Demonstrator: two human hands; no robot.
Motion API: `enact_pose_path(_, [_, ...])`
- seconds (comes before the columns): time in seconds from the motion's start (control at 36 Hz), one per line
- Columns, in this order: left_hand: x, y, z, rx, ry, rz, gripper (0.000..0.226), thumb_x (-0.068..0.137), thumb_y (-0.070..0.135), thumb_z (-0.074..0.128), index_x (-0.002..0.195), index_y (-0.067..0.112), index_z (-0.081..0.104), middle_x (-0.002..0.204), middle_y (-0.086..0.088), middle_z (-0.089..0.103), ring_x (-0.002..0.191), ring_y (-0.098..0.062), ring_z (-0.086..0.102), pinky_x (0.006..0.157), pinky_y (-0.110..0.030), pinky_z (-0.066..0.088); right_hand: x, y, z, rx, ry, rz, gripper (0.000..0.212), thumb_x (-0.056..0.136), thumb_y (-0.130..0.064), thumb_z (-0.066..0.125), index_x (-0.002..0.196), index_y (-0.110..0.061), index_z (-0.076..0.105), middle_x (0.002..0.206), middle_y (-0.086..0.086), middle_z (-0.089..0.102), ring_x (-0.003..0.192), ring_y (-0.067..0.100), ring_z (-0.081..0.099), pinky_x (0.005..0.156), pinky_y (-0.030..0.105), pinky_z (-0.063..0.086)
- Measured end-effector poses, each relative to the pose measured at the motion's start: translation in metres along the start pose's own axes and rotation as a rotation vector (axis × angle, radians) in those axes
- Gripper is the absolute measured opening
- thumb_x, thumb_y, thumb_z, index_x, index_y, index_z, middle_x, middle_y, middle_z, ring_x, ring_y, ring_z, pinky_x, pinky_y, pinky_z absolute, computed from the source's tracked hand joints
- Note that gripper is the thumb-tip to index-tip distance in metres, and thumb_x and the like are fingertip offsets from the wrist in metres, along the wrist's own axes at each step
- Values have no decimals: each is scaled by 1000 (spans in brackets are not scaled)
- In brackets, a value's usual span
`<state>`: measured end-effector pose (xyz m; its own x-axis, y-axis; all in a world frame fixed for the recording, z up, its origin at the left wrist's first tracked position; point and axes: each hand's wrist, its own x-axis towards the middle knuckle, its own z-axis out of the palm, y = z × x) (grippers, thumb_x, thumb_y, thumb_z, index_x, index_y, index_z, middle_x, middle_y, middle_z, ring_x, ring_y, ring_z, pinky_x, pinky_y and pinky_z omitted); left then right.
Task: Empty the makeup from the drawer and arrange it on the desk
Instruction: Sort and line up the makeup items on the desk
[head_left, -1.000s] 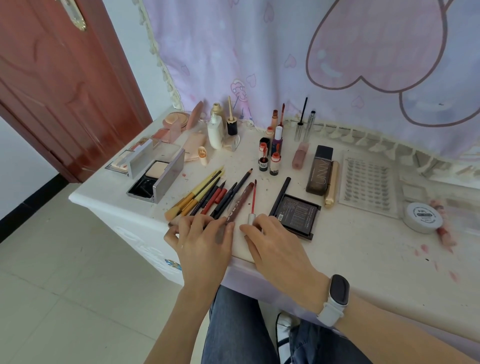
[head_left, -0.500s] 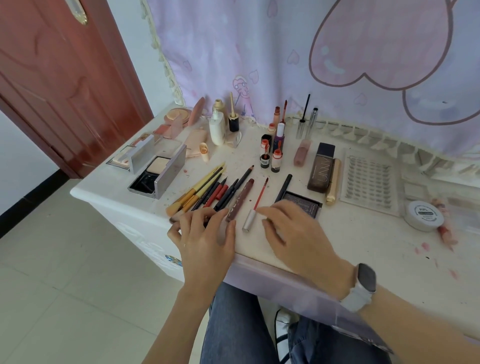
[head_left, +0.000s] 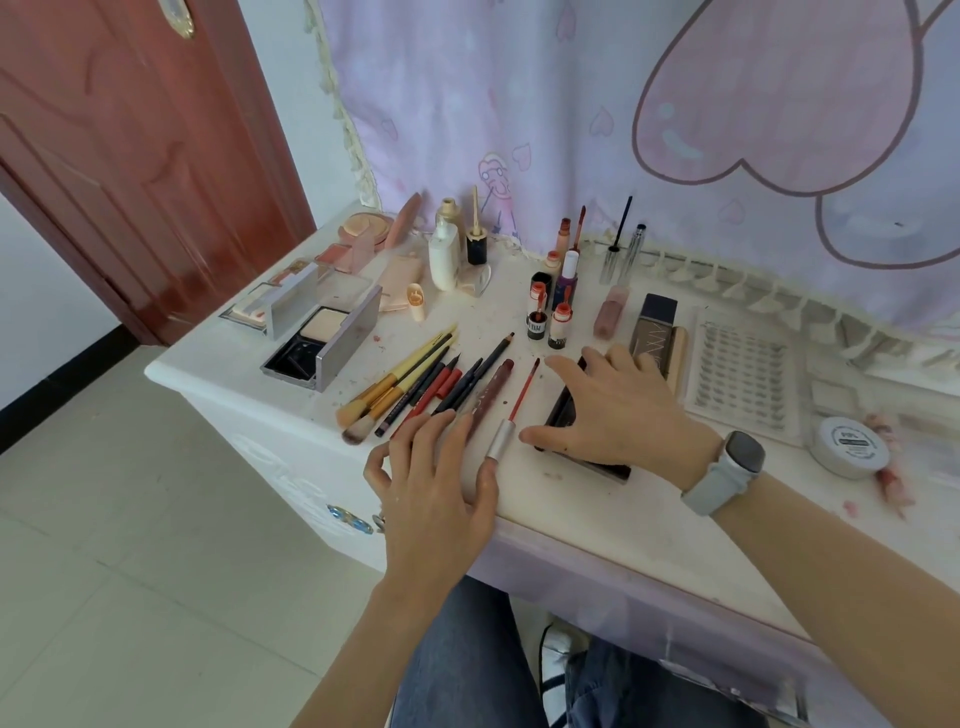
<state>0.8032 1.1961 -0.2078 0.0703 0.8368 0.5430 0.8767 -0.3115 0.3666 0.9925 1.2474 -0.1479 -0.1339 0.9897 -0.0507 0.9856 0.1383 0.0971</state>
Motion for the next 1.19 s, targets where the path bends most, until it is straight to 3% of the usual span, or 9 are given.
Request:
enact_pose_path(0.22, [1,0,0,-13,29,7,41,83,37,51,115,15,63,118,-2,59,116,-20,46,95,-42,29,-1,-4,-2,18,-62,-44,98,63,-89,21,138,-27,33,139,10,37,121,30,33,97,45,26])
enact_pose_path(0.33, [1,0,-2,-45,58,24,37,82,34,53,112,15,64,117,-2,59,117,-20,46,95,-42,29,-4,-6,-4,101,-56,-22,88,73,-82,19,141,-27,30,145,7,35,126,31,32,99,46,26])
enact_pose_path(0.42, [1,4,-4,-64,86,43,33,82,31,55,109,15,66,115,-2,60,114,-21,47,93,-42,30,-3,-3,-4,172,49,-12,54,94,-54,28,139,-26,36,145,2,38,126,29,34,100,45,27])
enact_pose_path(0.47, [1,9,-4,-66,109,78,29,82,30,56,105,17,67,112,-1,61,111,-21,48,92,-40,29,0,4,-4,114,127,-52,39,98,-32,35,136,-26,41,144,-2,40,122,26,35,95,42,29])
enact_pose_path(0.58, [4,22,-5,-13,108,158,21,81,32,59,95,21,70,101,2,63,103,-19,47,87,-37,28,8,16,-4,9,136,-154,43,91,-13,47,130,-31,49,135,-6,48,116,21,36,82,35,25])
enact_pose_path(0.69, [7,33,-3,48,38,138,22,80,38,58,87,21,72,95,3,64,99,-19,45,81,-38,28,15,24,-4,-53,151,-264,42,87,-11,50,124,-30,54,127,-5,52,112,20,35,75,32,18])
enact_pose_path(0.92, [13,43,2,130,-31,55,12,74,31,74,73,19,72,95,2,63,97,-19,40,78,-38,25,25,38,-10,-98,148,-413,22,92,-20,50,111,-28,56,117,-8,54,107,16,39,79,30,32])
enact_pose_path(1.06, [20,47,-1,111,18,27,6,75,23,75,72,17,73,94,1,65,97,-18,42,79,-37,27,29,46,-9,-58,134,-458,17,92,-26,51,109,-24,54,118,-6,52,110,16,38,85,30,34])
enact_pose_path(1.19, [33,39,-11,29,120,-15,7,78,21,73,82,16,72,94,-2,66,94,-22,49,78,-36,28,24,52,-14,137,308,-453,14,93,-24,53,104,-16,59,107,-1,59,104,19,46,84,26,31])
